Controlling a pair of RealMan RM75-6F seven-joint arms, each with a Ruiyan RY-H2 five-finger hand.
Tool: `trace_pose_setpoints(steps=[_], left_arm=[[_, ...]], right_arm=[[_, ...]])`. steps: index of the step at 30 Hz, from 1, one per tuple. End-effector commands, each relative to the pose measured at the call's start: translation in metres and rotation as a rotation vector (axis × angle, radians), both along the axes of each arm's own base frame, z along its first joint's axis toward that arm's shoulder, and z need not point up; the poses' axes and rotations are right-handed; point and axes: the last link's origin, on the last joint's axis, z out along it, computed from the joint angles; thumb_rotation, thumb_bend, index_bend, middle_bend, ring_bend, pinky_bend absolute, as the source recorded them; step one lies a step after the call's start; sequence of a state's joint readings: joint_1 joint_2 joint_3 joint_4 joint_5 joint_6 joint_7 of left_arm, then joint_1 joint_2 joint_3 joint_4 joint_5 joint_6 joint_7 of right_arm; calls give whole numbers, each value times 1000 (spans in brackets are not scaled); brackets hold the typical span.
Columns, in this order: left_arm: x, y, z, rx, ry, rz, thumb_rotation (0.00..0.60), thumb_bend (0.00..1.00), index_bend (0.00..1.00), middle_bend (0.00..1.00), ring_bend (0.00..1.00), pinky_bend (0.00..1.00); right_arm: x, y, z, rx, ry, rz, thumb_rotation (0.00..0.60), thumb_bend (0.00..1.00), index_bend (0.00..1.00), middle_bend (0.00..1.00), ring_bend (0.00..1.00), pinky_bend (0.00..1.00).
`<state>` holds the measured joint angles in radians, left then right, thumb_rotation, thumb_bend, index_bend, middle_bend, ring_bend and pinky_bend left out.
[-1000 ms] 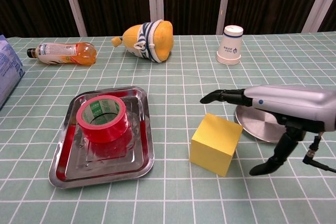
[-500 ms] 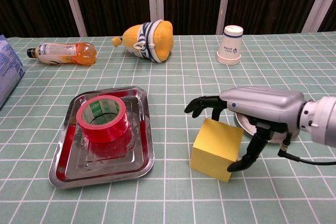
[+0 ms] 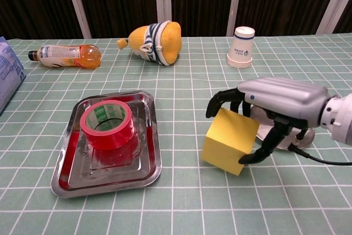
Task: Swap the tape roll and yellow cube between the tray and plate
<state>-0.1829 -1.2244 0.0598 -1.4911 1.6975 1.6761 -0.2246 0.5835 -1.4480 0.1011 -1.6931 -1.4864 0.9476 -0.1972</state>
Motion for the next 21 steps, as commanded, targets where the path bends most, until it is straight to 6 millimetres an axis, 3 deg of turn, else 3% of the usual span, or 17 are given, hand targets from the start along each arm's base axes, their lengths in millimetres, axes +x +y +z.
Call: trace_pose_setpoints(steps=[1,10,21], left_arm=[[2,1,-2,-1,-4,-3,600,5,192,25,0,79],[2,1,-4,18,7,-2,600,5,200,27,0,79],[2,0,-4,34,20,6,600,5,198,27,0,79]], right_arm=[[-2,-6,16,-38,-15,-12,600,333,307,302,504,415],[-36,-36,53,-94,82,-132,600,333,307,302,496,396],[-73,-55,54,-83,151,-223,600,329,281,271,381,260]])
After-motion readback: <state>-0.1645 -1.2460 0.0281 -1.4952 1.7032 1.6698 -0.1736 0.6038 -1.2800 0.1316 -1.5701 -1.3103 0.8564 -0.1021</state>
